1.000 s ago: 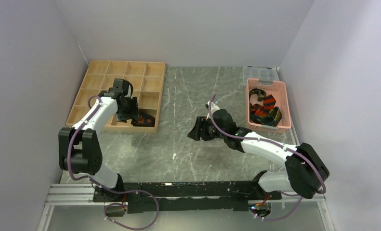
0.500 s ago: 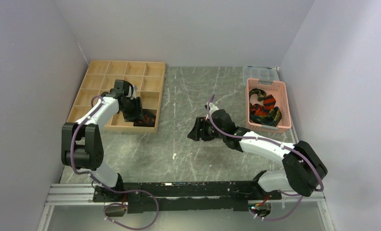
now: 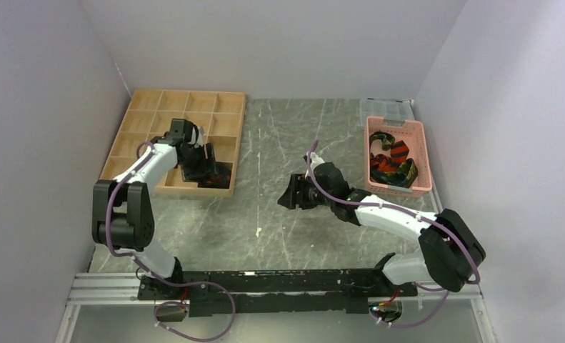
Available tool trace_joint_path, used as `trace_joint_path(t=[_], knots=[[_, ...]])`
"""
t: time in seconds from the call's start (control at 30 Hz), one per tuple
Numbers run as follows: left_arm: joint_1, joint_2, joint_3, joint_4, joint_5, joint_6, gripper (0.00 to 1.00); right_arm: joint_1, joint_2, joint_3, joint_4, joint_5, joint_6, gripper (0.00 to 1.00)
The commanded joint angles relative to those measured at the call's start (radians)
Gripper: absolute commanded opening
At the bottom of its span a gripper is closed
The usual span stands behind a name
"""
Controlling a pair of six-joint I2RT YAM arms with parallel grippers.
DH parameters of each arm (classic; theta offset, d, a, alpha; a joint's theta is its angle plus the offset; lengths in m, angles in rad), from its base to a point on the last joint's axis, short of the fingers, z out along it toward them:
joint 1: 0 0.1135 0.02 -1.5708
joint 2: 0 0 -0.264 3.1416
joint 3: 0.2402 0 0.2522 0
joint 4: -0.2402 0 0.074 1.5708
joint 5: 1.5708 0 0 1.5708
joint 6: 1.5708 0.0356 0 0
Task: Roll the ties
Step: Reset both arms
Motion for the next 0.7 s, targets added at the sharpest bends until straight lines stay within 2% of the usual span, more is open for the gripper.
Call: trace_joint_path(t=[0.0, 0.07, 0.13, 0.33, 0.63, 0.67], knots=[[-0.001, -0.117, 0.013, 0.005, -0.056, -0.003, 0.74, -0.006, -0.037, 0.005, 0.012, 0.019, -0.013, 0.62], [-0.001, -0.155, 0.015, -0.003, -0.059, -0.005, 0.77, -0.006, -0.042, 0.010, 0.003, 0.026, -0.019, 0.62], [0.000, -0.186, 0.013, -0.006, -0.061, -0.009, 0.93, -0.005, -0.049, 0.016, -0.007, 0.031, -0.024, 0.62], [0.000, -0.342, -0.027, 0.021, -0.060, -0.031, 0.94, -0.005, -0.101, 0.036, -0.071, 0.077, -0.060, 0.63], [-0.001, -0.620, -0.136, 0.057, -0.204, -0.101, 0.94, -0.001, -0.232, 0.078, -0.215, 0.255, -0.101, 0.65], [-0.001, -0.642, -0.142, 0.052, -0.205, -0.103, 0.94, 0.001, -0.260, 0.087, -0.236, 0.291, -0.084, 0.71]])
